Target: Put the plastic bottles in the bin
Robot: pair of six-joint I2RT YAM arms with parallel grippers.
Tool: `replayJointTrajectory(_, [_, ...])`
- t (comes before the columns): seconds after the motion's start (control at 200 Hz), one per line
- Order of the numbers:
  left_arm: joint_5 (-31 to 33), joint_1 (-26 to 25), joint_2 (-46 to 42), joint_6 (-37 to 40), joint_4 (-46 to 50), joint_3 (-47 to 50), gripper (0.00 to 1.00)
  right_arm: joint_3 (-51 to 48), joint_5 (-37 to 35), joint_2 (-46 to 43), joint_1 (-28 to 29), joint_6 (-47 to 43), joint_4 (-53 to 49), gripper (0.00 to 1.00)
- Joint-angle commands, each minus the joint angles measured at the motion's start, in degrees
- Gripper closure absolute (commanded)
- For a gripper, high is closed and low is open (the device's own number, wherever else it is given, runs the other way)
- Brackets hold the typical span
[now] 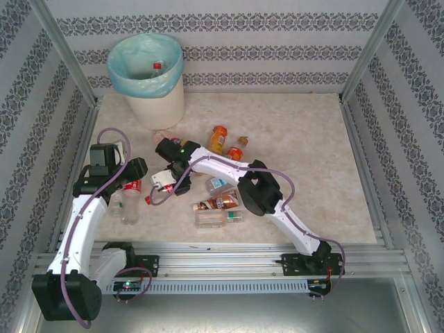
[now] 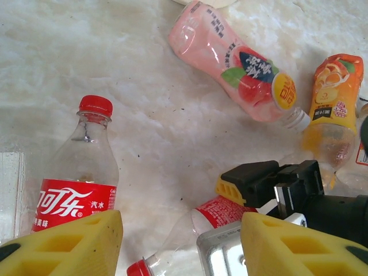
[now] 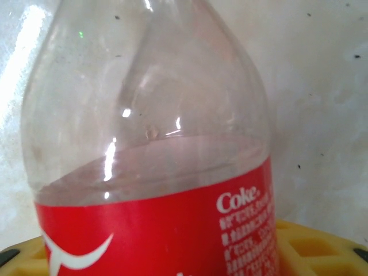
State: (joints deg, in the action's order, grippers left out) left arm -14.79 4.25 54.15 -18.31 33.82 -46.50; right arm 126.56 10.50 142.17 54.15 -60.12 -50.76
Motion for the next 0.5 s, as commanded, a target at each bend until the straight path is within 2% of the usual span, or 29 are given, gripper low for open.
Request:
replayJointTrajectory(0.0, [0.05,0.41,-0.48,-0.47,-2.25,-2.45,0.43,-0.92,0.19,-5.94,0.17,1.94,1.12,0.47])
replayJointTrajectory(0.04, [0.72,0.43,-1.1,-0.71,-2.3,-3.89,0.44,-1.63,0.46,-7.43,0.07,2.57,2.22,0.52])
replayJointTrajectory(0.24, [3.16,0.46,-4.03,0.44,-1.53,-13.69,0.43,-10.8,2.48,-18.52,-1.24,10.62,10.97,0.53])
replayJointTrajectory(0.495, [-15.33,-1.4,-4.17,-1.05,-10.81,-17.87,0.42,-34.62,8.19,-37.93,-6.6,31.17,27.89,0.53])
